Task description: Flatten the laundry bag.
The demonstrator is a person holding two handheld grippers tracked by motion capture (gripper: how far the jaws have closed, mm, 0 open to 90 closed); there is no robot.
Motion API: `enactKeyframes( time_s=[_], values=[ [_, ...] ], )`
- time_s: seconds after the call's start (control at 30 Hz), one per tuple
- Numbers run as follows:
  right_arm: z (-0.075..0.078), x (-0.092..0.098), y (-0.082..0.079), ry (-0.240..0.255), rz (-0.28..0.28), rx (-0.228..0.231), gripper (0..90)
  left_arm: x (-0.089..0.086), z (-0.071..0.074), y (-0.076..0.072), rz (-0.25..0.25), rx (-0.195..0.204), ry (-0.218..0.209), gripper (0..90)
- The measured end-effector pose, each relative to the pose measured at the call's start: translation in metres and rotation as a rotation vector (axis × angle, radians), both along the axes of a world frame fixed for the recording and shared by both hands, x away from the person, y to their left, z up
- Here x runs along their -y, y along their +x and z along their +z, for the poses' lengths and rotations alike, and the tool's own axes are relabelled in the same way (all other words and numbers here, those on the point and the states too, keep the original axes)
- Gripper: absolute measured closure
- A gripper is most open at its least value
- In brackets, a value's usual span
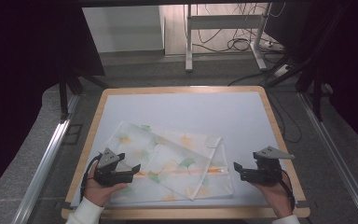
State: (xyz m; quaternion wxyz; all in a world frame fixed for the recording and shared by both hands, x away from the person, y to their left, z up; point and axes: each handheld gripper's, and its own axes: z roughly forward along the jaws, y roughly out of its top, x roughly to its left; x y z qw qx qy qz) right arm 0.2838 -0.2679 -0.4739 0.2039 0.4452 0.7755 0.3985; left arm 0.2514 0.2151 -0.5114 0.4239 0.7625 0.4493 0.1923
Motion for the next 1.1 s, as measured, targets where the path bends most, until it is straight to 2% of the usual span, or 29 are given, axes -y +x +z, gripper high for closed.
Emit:
enactKeyframes(
  time_s=[0.17,0.27,0.37,0.53,0.57,0.6,0.8,0.83,0.93,1.07,1.1],
  values=[
    [0.002,-0.006,0.001,-0.018,0.038,0.006,15.4,-0.005,0.000,-0.003,0.011,-0.003,-0.002,21.8],
    [0.001,-0.007,0.004,-0.005,0.057,0.007,16.9,-0.006,0.000,-0.007,0.023,0.020,0.008,21.7],
    [-0.001,-0.010,0.007,-0.012,0.091,0.003,19.4,-0.006,0.000,-0.008,0.040,0.033,0.007,21.6],
    [0.000,-0.015,0.008,-0.030,0.137,-0.008,21.7,-0.004,-0.001,-0.008,0.062,0.019,0.001,21.5],
    [0.002,-0.017,0.010,-0.030,0.148,-0.011,24.7,-0.002,-0.002,-0.009,0.064,0.017,0.021,21.4],
    [0.003,-0.018,0.011,-0.022,0.149,-0.015,25.6,0.000,-0.003,-0.010,0.061,0.020,0.033,21.2],
    [0.006,-0.021,0.011,-0.003,0.171,-0.025,29.5,0.003,-0.004,-0.010,0.046,0.023,0.038,21.1],
    [0.010,-0.024,0.009,-0.012,0.194,-0.007,32.4,0.002,-0.003,-0.010,0.041,0.026,0.030,21.1],
    [0.014,-0.031,0.006,-0.021,0.216,0.011,33.7,0.002,-0.003,-0.009,0.035,0.021,0.027,21.3],
    [0.016,-0.040,0.005,-0.025,0.243,0.004,34.2,0.003,-0.003,-0.010,0.028,0.022,0.037,22.0],
    [0.016,-0.046,0.003,-0.034,0.265,0.003,34.2,0.003,-0.003,-0.009,0.026,0.023,0.023,22.2]
  ],
)
